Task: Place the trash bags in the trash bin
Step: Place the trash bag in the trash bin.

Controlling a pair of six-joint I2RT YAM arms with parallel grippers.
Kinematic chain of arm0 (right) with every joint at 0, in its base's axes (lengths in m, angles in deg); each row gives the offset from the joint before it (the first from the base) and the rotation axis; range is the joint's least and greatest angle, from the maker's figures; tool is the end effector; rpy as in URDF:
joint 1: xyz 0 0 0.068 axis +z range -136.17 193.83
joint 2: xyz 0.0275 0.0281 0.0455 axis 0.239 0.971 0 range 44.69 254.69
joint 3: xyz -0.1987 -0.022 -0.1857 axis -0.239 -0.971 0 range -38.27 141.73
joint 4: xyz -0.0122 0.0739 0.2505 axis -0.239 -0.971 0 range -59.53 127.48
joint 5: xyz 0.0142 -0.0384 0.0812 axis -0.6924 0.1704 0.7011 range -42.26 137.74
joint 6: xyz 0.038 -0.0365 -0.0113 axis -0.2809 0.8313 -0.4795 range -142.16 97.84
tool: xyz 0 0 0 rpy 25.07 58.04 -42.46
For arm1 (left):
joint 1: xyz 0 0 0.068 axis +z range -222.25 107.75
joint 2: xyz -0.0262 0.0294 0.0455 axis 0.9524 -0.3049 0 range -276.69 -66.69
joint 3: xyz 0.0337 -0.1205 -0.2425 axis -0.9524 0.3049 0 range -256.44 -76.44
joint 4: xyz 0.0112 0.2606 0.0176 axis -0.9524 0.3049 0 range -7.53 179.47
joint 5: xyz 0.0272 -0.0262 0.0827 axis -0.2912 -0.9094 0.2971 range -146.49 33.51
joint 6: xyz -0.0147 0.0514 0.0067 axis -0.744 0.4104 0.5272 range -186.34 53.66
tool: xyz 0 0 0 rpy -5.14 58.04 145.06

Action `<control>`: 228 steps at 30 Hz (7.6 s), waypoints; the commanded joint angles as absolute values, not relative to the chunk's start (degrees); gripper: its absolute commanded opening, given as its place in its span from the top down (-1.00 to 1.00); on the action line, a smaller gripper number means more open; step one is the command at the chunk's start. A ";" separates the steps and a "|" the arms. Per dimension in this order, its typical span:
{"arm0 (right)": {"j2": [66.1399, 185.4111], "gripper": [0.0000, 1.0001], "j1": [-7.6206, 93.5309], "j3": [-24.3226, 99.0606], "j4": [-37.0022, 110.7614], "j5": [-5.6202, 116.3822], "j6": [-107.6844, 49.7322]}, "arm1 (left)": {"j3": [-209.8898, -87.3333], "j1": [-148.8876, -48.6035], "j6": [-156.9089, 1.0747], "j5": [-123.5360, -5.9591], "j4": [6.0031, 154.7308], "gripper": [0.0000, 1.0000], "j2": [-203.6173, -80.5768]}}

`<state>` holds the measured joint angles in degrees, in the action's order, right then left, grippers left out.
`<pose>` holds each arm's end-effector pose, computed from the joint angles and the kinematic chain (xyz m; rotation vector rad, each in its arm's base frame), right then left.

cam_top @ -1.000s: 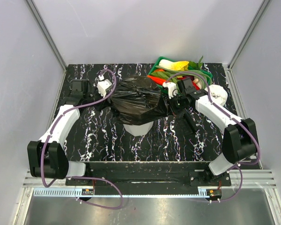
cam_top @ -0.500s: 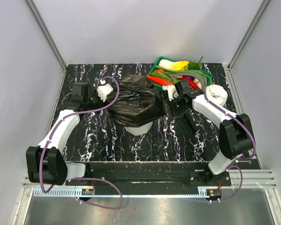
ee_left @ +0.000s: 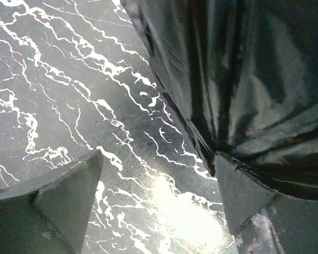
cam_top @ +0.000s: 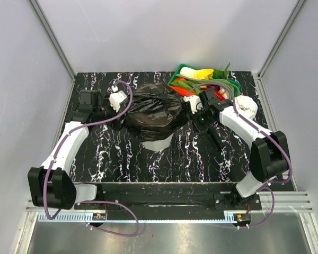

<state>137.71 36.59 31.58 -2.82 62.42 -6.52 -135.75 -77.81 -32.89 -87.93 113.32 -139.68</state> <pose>0.3020 0.1364 0.2389 -0.9550 2.4954 0.3823 0.2663 -0.0446 0.2931 0.9897 2.0088 -0.3832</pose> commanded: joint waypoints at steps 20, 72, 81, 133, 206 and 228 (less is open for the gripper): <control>128.80 0.43 36.50 48.02 -13.05 57.76 -1.77 | -146.22 -76.03 -36.98 -85.57 114.98 -0.98 -128.66; 162.47 -0.45 37.21 100.69 -28.88 89.23 -3.00 | -136.56 -106.79 -46.56 -80.22 120.35 0.19 -122.33; 162.47 -0.21 37.65 96.83 -26.78 86.06 -4.84 | -136.03 -108.19 -43.32 -79.95 123.25 1.00 -123.29; 146.92 -0.41 42.39 92.34 -23.96 70.15 -2.92 | -125.30 -107.40 -34.17 -67.38 123.15 -0.82 -117.58; 139.18 0.26 29.47 44.88 3.11 98.45 18.36 | -152.30 -71.01 -6.56 -117.67 132.05 -0.90 -153.79; 136.01 1.00 32.72 33.98 11.54 88.09 9.57 | -147.37 -71.89 -7.54 -111.77 130.90 1.00 -153.53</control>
<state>139.32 32.07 34.66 7.56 92.65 11.77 -148.65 -71.86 -9.35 -113.72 131.83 -153.98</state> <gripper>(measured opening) 0.009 0.013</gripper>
